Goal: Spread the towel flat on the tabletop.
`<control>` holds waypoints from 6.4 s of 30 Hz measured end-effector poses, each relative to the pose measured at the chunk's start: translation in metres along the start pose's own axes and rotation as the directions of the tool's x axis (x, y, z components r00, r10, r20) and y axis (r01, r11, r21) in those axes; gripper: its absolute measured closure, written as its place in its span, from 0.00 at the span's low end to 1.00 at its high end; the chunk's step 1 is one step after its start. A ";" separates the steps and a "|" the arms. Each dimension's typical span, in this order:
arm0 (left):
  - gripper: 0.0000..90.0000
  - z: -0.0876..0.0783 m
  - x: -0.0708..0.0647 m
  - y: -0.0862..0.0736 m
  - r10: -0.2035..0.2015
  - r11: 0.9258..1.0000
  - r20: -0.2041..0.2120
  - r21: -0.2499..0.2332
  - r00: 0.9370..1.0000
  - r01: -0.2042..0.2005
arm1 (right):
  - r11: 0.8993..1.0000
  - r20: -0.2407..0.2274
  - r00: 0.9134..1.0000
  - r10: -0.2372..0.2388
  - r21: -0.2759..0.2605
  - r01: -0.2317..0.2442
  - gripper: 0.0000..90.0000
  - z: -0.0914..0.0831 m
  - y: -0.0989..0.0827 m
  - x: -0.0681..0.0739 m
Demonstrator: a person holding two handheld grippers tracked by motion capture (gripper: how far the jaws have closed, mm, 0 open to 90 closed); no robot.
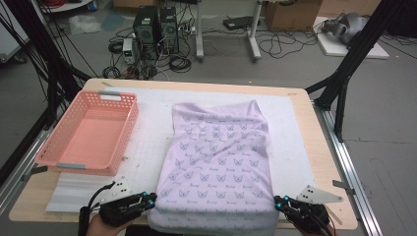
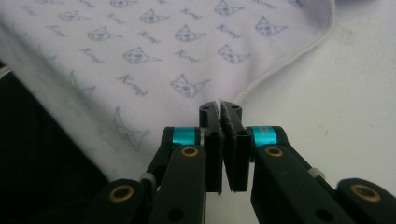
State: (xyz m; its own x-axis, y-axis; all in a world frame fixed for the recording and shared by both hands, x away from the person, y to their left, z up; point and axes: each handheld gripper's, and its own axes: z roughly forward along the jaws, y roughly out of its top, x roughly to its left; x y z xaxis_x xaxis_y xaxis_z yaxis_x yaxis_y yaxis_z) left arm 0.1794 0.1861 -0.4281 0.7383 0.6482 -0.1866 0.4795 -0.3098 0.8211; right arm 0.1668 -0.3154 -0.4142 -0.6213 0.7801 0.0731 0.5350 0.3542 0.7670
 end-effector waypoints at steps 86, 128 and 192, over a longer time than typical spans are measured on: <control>0.98 0.039 0.053 0.023 -0.111 0.992 -0.180 0.041 0.977 0.121 | 0.993 0.018 1.000 0.014 0.116 -0.016 0.99 0.041 0.011 -0.014; 0.56 0.186 0.187 0.145 -0.187 0.977 -0.372 0.023 0.909 0.210 | 0.991 0.079 0.991 0.106 -0.090 -0.098 0.65 0.103 0.075 -0.112; 0.97 0.197 0.190 0.153 -0.108 0.989 -0.402 0.051 0.909 0.140 | 0.987 0.322 0.934 0.155 -0.089 -0.133 0.69 0.186 0.147 -0.186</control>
State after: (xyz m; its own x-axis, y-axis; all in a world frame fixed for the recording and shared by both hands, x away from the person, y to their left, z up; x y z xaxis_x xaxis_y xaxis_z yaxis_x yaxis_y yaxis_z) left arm 0.4866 0.1250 -0.4447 0.4285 0.9026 -0.0411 0.6017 -0.2512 0.7582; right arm 0.4678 -0.3127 -0.4334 -0.3133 0.9495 -0.0179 0.5595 0.1998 0.8044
